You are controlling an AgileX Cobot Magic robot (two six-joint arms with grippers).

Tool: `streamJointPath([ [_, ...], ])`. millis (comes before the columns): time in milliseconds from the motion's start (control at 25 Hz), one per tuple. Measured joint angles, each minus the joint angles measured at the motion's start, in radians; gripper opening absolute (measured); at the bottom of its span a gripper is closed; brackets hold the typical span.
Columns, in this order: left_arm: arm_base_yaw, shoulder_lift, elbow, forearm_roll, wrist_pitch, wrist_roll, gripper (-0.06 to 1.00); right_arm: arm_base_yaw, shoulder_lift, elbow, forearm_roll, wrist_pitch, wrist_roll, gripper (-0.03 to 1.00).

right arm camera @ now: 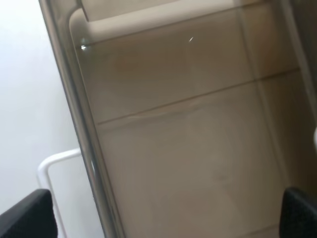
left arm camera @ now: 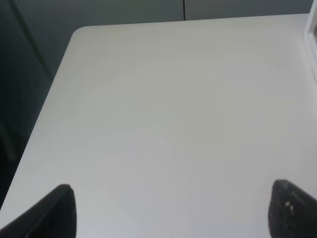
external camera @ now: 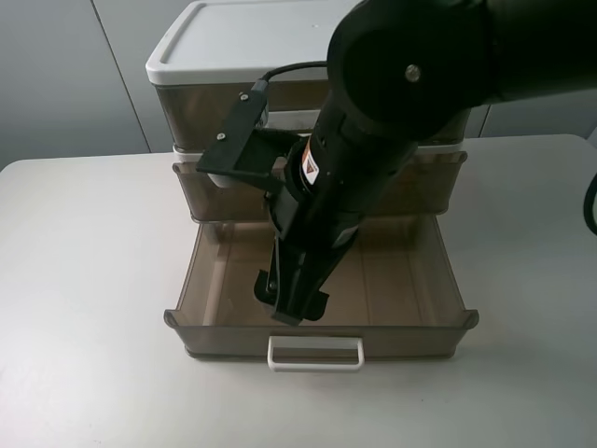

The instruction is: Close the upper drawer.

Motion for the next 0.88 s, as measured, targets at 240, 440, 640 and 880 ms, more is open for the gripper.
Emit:
streamJointPath([
  [240, 0.000, 0.000, 0.000, 0.000, 0.000, 0.000, 0.74, -0.002, 0.046, 0.000, -0.042, -0.075, -0.004, 0.68],
  [440, 0.000, 0.000, 0.000, 0.000, 0.000, 0.000, 0.74, -0.012, 0.050, 0.000, -0.104, -0.114, 0.010, 0.68],
  [640, 0.000, 0.000, 0.000, 0.000, 0.000, 0.000, 0.74, -0.012, 0.050, 0.000, -0.142, -0.136, 0.033, 0.68],
  [880, 0.000, 0.000, 0.000, 0.000, 0.000, 0.000, 0.74, -0.012, 0.070, 0.000, -0.191, -0.148, 0.064, 0.68],
])
